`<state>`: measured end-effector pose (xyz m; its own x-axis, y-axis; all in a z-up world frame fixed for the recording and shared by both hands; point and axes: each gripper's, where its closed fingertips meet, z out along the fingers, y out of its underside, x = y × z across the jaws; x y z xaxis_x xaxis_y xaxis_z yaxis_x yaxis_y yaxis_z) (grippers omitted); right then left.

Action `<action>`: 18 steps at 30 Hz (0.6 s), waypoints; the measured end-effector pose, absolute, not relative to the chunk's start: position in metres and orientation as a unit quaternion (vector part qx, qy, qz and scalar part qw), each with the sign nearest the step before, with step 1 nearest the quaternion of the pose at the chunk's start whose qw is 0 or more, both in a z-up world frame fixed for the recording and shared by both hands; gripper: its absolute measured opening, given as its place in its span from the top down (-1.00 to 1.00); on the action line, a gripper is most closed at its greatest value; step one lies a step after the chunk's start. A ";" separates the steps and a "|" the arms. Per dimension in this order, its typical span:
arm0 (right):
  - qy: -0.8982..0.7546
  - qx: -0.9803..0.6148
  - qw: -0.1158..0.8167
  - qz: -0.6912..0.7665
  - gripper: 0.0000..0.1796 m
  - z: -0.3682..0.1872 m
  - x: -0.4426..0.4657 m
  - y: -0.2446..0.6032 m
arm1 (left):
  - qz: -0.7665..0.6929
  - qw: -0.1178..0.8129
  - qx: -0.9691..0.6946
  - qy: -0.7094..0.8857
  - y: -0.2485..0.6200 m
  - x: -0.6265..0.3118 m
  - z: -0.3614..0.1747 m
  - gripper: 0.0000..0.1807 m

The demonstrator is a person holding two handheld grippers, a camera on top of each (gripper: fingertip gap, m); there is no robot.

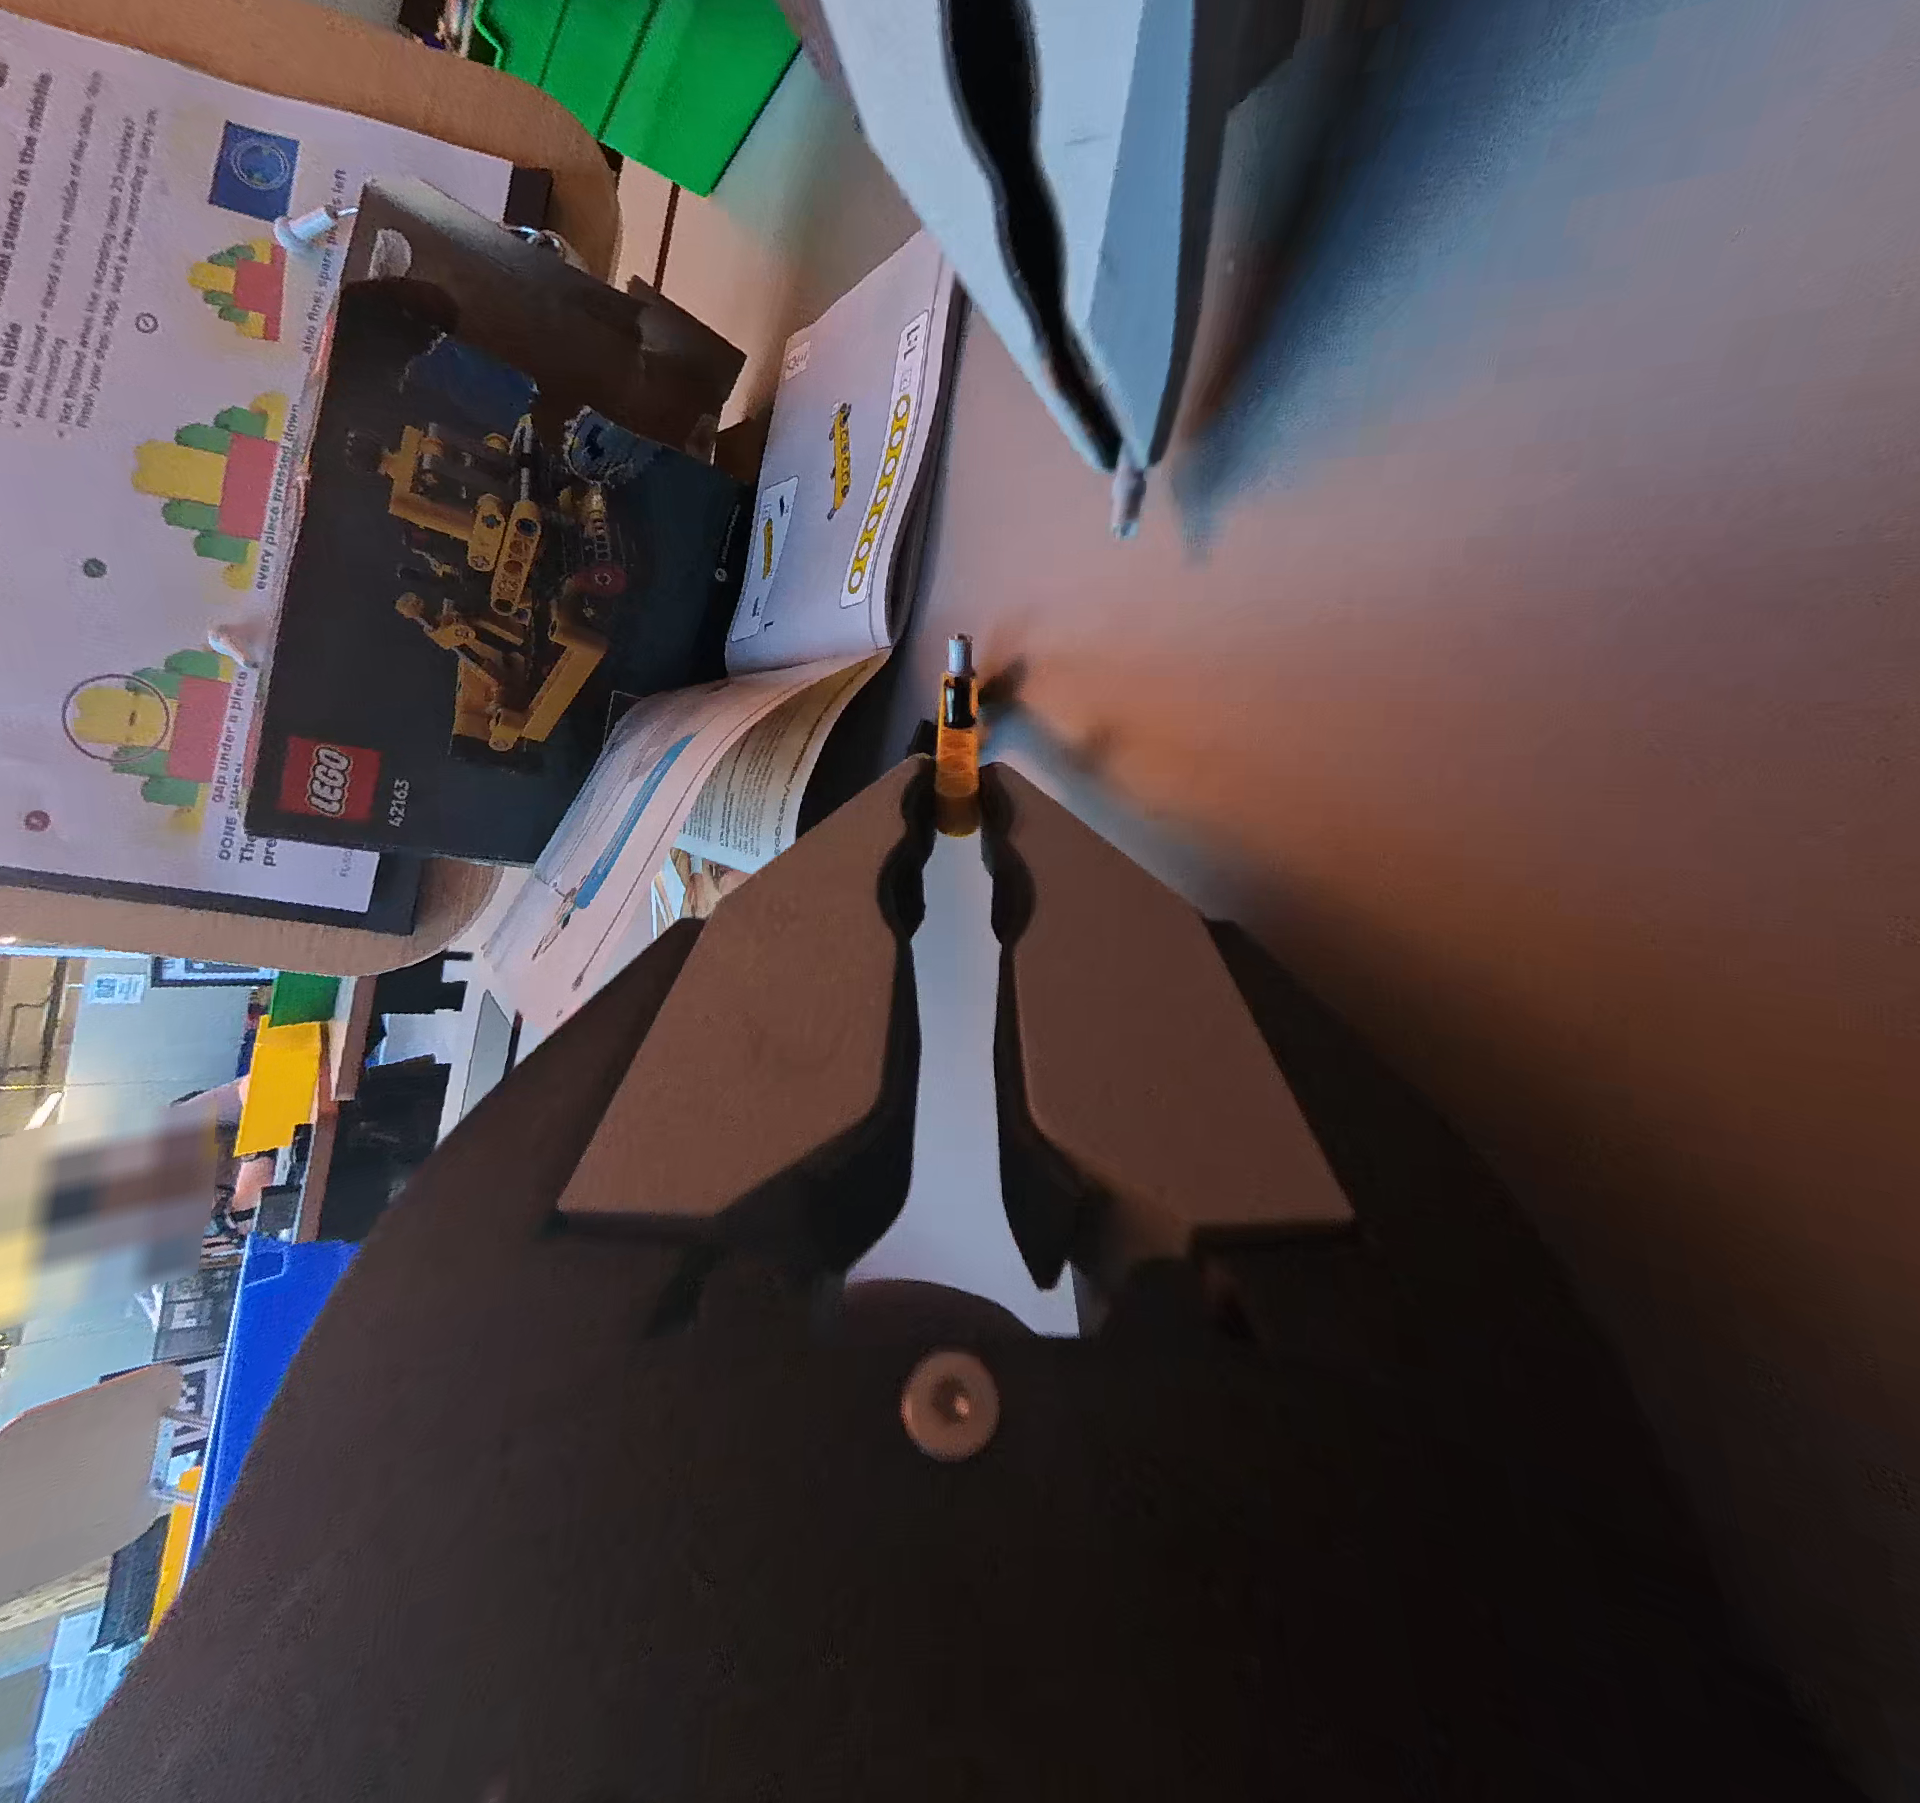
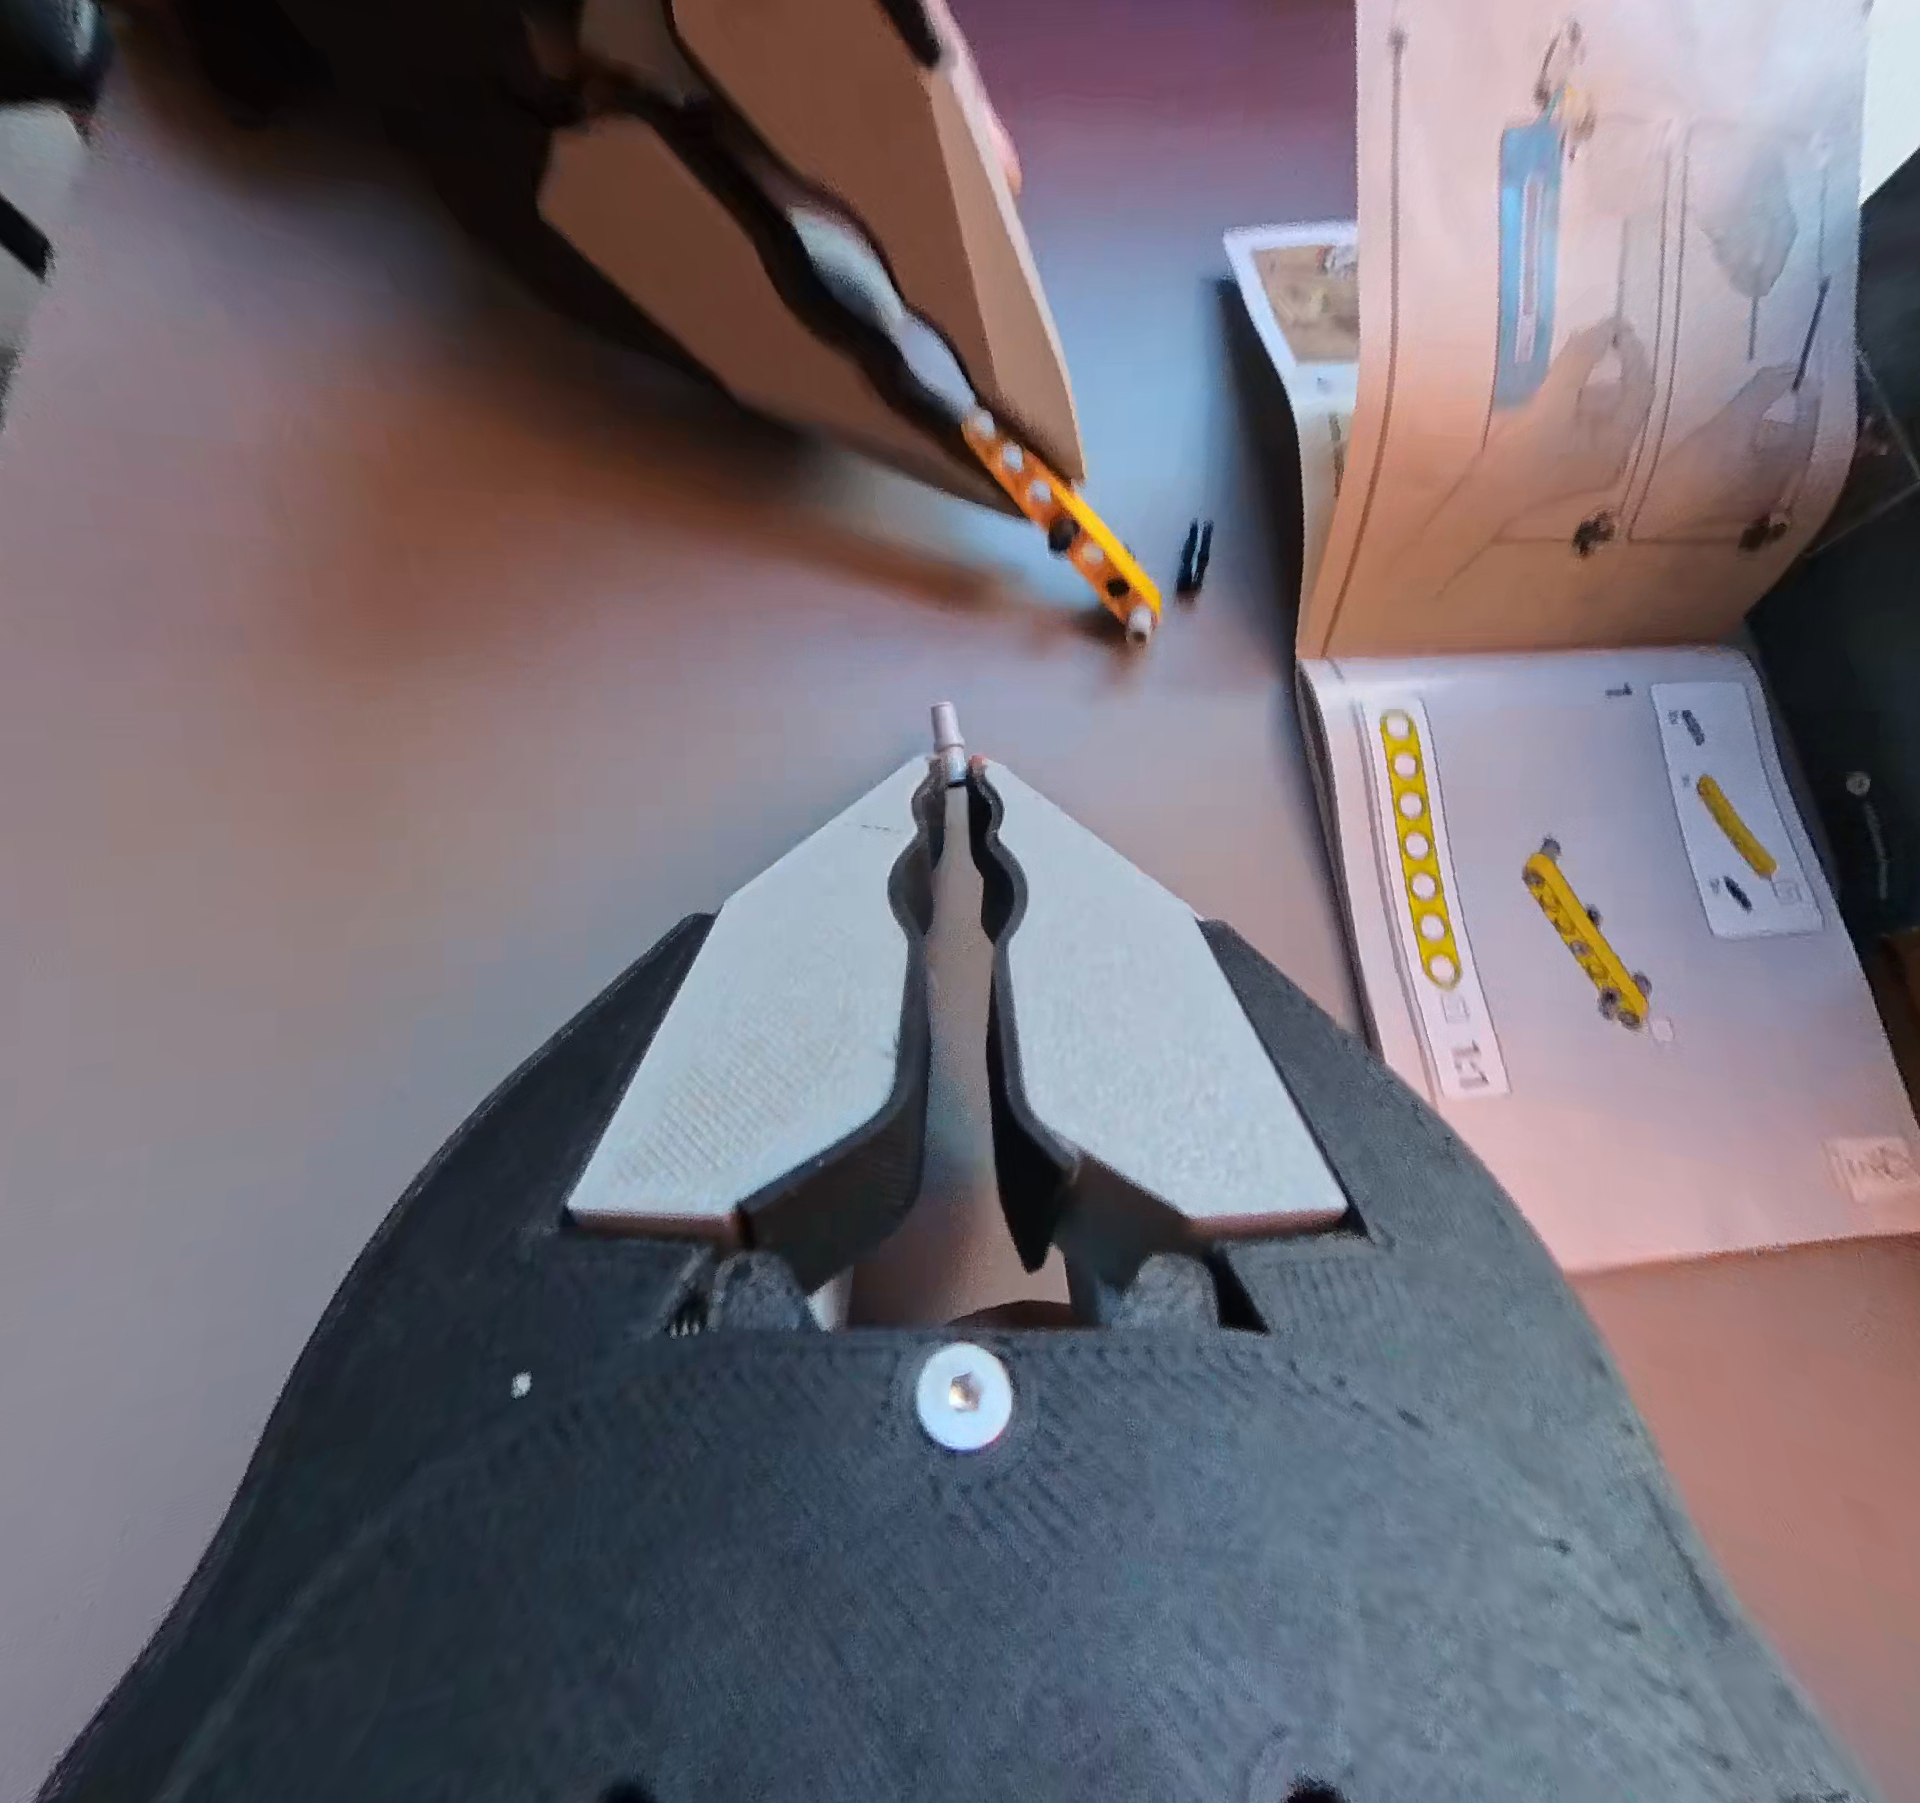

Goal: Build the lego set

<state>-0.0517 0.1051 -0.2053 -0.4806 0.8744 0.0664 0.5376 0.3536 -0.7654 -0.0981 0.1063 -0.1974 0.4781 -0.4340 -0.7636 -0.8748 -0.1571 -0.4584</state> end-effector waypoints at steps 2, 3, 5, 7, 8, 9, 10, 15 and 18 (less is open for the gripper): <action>-0.771 -0.453 0.240 0.377 0.99 -0.197 -0.060 0.092 | 0.238 0.465 -0.722 0.454 0.107 -0.096 -0.198 0.94; -0.760 -0.467 0.239 0.384 0.99 -0.195 -0.064 0.089 | 0.238 0.464 -0.722 0.454 0.107 -0.095 -0.197 0.94; -0.730 -0.505 0.225 0.403 0.99 -0.192 -0.073 0.085 | 0.239 0.464 -0.721 0.455 0.107 -0.094 -0.197 0.94; -0.703 -0.535 0.207 0.421 0.99 -0.191 -0.079 0.082 | 0.258 0.461 -0.710 0.466 0.107 -0.093 -0.197 0.94; -0.693 -0.544 0.205 0.426 0.99 -0.190 -0.080 0.083 | 0.265 0.459 -0.705 0.471 0.107 -0.092 -0.197 0.94; -0.685 -0.549 0.206 0.432 0.99 -0.188 -0.081 0.084 | 0.266 0.458 -0.704 0.473 0.107 -0.091 -0.198 0.94; -0.677 -0.554 0.205 0.439 0.99 -0.186 -0.082 0.086 | 0.266 0.458 -0.703 0.474 0.107 -0.090 -0.198 0.94; -0.668 -0.564 0.190 0.447 0.99 -0.187 -0.081 0.087 | 0.266 0.458 -0.706 0.470 0.108 -0.091 -0.198 0.94; -0.667 -0.572 0.180 0.442 0.99 -0.189 -0.082 0.084 | 0.277 0.454 -0.702 0.474 0.109 -0.090 -0.198 0.94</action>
<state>-0.0822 0.0839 -0.1893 -0.2803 0.9223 -0.2662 0.6043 -0.0459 -0.7955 -0.0901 0.1087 -0.1978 0.3970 -0.4136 -0.8193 -0.9169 -0.1388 -0.3743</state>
